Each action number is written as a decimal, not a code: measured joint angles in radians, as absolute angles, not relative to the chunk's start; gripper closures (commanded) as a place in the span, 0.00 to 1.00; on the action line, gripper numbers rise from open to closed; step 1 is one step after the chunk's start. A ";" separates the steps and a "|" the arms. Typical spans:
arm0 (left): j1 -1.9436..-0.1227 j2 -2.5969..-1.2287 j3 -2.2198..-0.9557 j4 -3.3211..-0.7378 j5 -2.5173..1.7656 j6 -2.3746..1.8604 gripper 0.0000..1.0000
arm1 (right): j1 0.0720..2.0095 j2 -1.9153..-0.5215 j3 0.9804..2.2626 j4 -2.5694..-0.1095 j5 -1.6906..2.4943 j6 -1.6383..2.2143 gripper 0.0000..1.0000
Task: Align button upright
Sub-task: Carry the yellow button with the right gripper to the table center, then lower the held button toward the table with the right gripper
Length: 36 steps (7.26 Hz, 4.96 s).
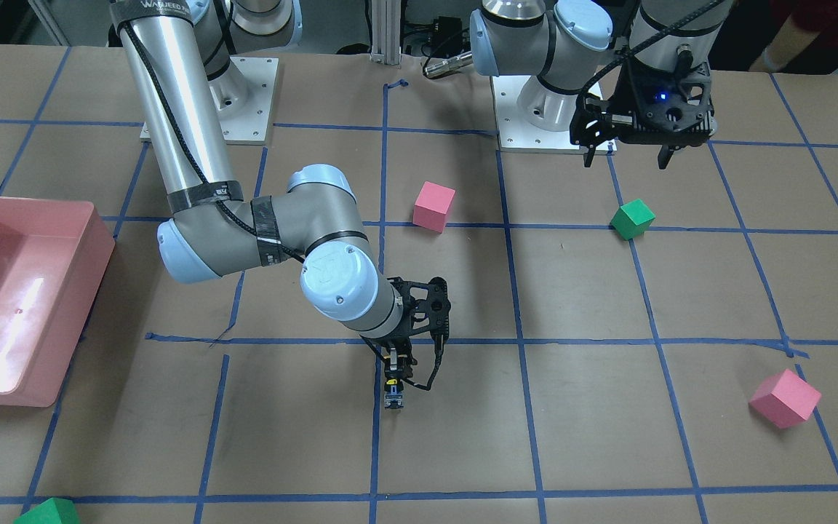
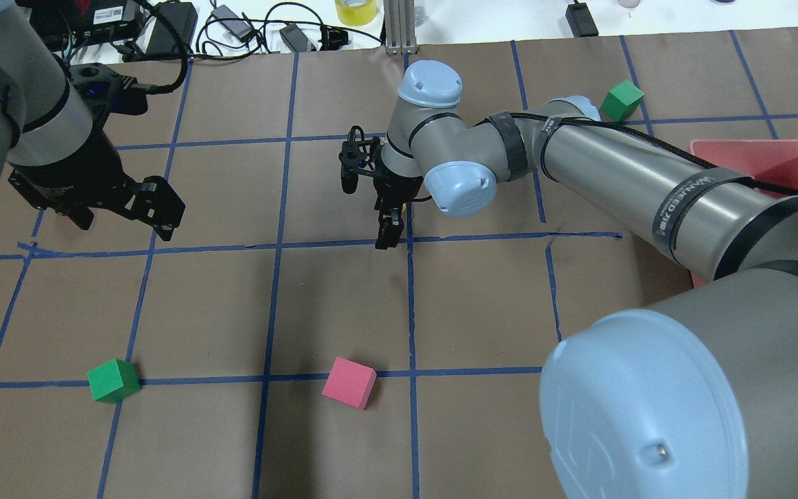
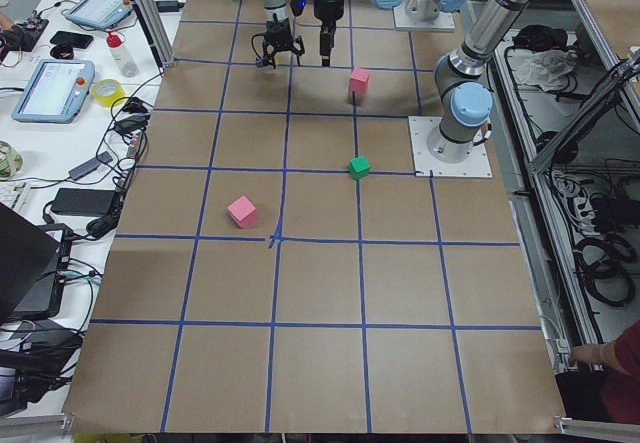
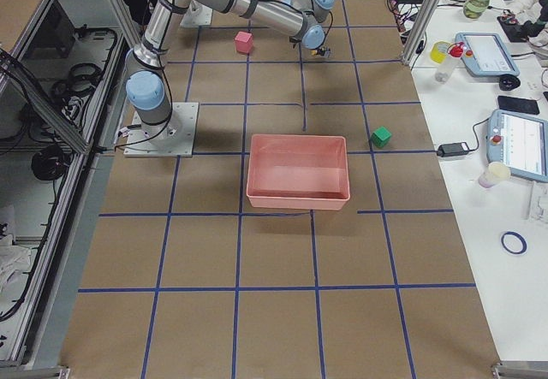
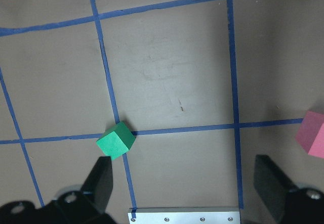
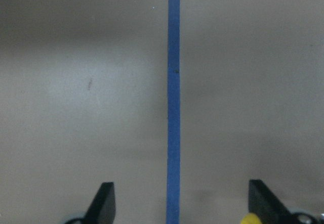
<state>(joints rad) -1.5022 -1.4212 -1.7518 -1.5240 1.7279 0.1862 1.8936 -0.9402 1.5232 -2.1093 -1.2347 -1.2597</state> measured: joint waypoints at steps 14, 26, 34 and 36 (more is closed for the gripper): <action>-1.514 -1.521 -1.672 -1.491 1.668 0.145 0.00 | 1.893 -0.937 1.498 -2.166 -1.242 -1.285 0.08; -1.514 -1.544 -1.682 -1.470 1.668 0.097 0.00 | 1.888 -0.946 1.490 -2.285 -1.276 -1.253 0.87; -1.514 -1.546 -1.685 -1.478 1.670 0.095 0.00 | 1.884 -0.945 1.477 -2.203 -1.344 -1.003 0.00; -1.514 -1.546 -1.685 -1.479 1.669 0.095 0.00 | 1.885 -0.944 1.445 -2.116 -1.342 -1.088 0.02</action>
<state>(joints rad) -1.5144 -1.5462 -1.6855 -1.4786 1.6691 0.0951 1.8850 -0.9439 1.4454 -2.1162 -1.3420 -1.0878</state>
